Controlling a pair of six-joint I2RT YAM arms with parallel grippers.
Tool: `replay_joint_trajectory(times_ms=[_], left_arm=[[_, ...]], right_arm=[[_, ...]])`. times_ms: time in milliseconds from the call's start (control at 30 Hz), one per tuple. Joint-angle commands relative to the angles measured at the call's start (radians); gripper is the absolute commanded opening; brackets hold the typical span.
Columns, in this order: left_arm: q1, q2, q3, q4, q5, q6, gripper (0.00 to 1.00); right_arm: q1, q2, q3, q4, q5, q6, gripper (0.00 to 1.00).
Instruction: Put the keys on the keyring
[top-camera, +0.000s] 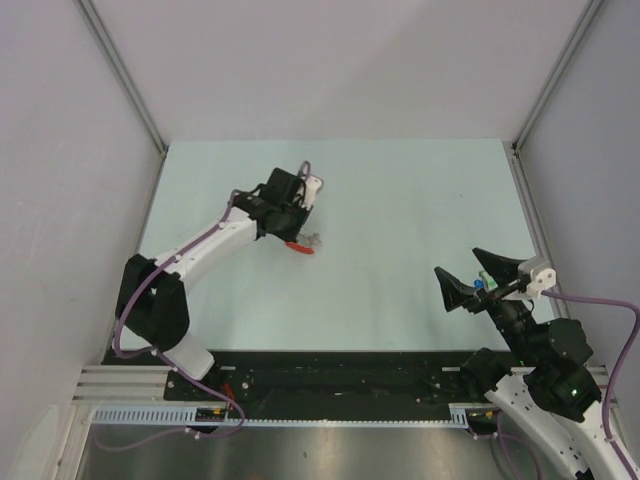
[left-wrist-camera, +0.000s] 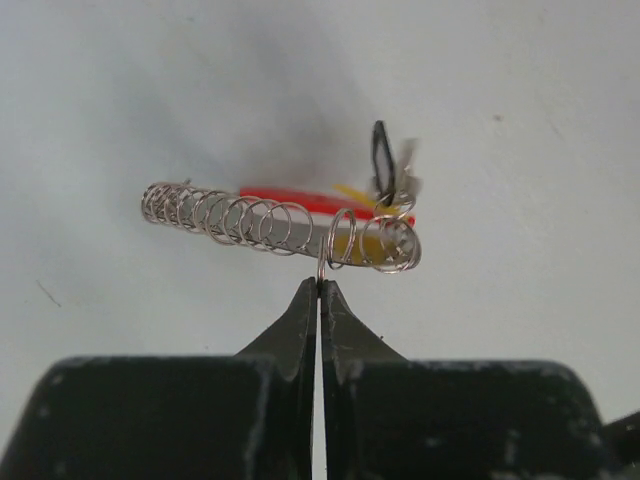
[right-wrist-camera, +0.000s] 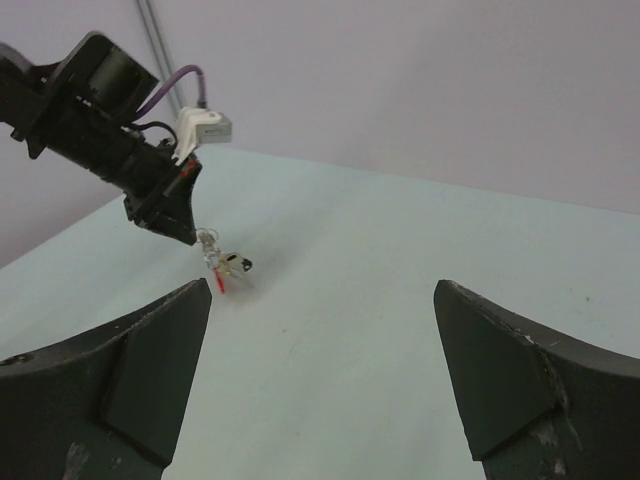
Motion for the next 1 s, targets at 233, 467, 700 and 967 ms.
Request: replay_joint_trajectory(times_ms=[233, 467, 700, 967], left_arm=[[-0.142, 0.055, 0.117, -0.227, -0.048, 0.096, 0.01], [-0.144, 0.072, 0.137, -0.254, 0.058, 0.16, 0.01], [-0.153, 0.079, 0.123, -0.342, -0.007, 0.151, 0.0], [-0.15, -0.159, 0.004, -0.446, -0.211, 0.126, 0.0]], right_arm=[[-0.002, 0.255, 0.093, -0.043, -0.278, 0.07, 0.99], [0.0, 0.445, 0.093, 0.021, -0.454, 0.123, 1.0], [-0.002, 0.62, 0.093, 0.072, -0.354, 0.181, 1.0], [0.0, 0.72, 0.09, 0.103, -0.374, 0.229, 1.0]])
